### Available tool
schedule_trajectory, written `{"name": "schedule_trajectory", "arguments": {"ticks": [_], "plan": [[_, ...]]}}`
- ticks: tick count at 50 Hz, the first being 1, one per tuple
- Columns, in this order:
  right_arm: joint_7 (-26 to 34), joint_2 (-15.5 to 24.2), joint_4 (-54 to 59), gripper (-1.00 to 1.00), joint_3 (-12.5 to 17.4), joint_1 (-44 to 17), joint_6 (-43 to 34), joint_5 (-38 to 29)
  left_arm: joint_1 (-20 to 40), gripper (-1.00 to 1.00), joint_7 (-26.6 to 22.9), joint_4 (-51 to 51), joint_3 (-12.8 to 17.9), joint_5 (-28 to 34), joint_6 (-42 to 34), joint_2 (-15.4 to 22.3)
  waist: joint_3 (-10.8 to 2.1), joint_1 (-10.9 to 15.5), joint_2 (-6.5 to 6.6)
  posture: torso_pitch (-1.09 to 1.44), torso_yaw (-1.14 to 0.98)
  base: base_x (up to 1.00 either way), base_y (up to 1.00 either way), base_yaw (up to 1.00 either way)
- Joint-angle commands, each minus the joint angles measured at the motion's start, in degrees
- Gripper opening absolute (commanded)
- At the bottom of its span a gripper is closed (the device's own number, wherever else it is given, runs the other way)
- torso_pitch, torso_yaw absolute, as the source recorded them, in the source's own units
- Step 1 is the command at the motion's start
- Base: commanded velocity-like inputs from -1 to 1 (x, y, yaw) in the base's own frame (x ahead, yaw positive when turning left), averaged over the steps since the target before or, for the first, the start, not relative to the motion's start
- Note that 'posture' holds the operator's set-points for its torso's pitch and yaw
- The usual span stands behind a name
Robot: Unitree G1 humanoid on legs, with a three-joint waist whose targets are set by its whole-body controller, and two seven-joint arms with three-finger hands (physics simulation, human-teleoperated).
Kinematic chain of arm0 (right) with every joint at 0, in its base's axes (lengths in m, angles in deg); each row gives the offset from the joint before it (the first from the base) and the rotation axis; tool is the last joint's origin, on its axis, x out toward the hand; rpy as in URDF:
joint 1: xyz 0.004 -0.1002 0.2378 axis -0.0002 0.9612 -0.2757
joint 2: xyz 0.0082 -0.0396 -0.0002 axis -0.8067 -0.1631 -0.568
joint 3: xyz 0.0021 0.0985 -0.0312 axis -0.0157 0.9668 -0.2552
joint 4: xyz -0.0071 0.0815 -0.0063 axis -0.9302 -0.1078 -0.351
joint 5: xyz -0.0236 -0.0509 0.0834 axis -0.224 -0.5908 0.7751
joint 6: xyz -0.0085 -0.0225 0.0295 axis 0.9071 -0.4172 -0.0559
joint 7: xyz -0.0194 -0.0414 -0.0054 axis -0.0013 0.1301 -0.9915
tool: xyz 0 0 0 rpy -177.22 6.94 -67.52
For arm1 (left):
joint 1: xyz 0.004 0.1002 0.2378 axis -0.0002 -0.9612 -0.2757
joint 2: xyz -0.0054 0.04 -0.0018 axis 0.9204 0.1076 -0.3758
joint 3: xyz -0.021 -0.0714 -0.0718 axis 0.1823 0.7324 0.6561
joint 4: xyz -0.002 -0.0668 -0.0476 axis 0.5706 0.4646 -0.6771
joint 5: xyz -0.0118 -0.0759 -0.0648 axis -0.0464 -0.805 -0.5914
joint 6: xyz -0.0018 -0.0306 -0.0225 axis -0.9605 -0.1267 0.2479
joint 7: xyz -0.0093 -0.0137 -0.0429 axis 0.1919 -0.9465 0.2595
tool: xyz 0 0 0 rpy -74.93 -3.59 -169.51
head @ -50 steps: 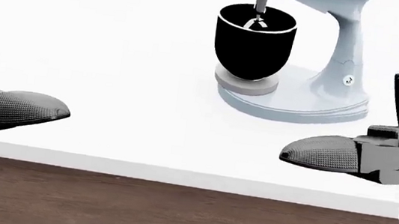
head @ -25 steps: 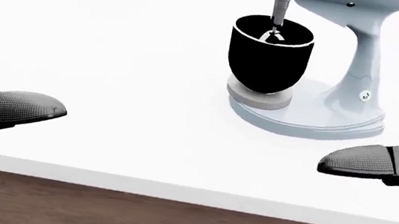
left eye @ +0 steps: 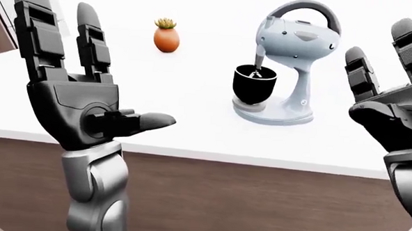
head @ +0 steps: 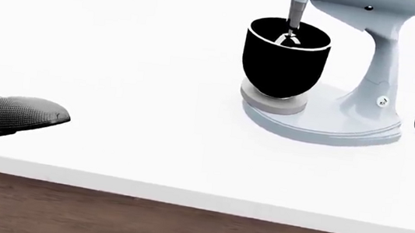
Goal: Open the stand mixer head.
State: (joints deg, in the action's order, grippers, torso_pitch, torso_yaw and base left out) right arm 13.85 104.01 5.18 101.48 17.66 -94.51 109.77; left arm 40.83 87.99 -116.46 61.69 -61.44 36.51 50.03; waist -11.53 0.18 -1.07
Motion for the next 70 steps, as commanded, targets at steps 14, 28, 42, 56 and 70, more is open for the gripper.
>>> {"name": "schedule_trajectory", "arguments": {"ticks": [14, 28, 42, 56, 70], "plan": [[4.8, -3.3, -4.3, 1.00, 2.8, 6.8, -1.6, -2.5, 1.0, 1.00, -0.6, -1.0, -0.2, 0.2, 0.9, 0.0, -0.62, 0.1, -0.16, -0.27, 0.00, 0.00, 0.00, 0.00], [5.2, -0.6, 0.9, 1.00, 1.8, 2.9, -7.4, -1.1, 1.9, 1.00, -0.2, -0.8, 0.2, -0.1, 0.7, 0.4, -0.77, 0.0, -0.28, -0.27, 0.00, 0.00, 0.00, 0.00], [7.8, -1.2, 1.1, 1.00, 2.3, 3.5, -11.4, -3.5, 1.8, 1.00, -0.1, -0.6, 0.2, 0.1, 1.0, 0.4, -0.85, 0.1, -0.23, -0.27, 0.00, 0.00, 0.00, 0.00], [9.8, -3.2, -0.1, 1.00, 2.6, 4.9, -13.2, -6.9, 1.5, 1.00, -0.1, -0.8, 0.3, 0.1, 0.9, 0.4, -0.95, 0.1, -0.13, -0.27, 0.00, 0.00, 0.00, 0.00], [12.4, -3.4, 3.1, 1.00, 1.5, 3.5, -15.0, -10.8, 1.3, 1.00, -0.2, -0.6, 0.3, 0.2, 1.3, 0.4, -0.95, 0.2, -0.13, -0.27, 0.00, 0.00, 0.00, 0.00]]}}
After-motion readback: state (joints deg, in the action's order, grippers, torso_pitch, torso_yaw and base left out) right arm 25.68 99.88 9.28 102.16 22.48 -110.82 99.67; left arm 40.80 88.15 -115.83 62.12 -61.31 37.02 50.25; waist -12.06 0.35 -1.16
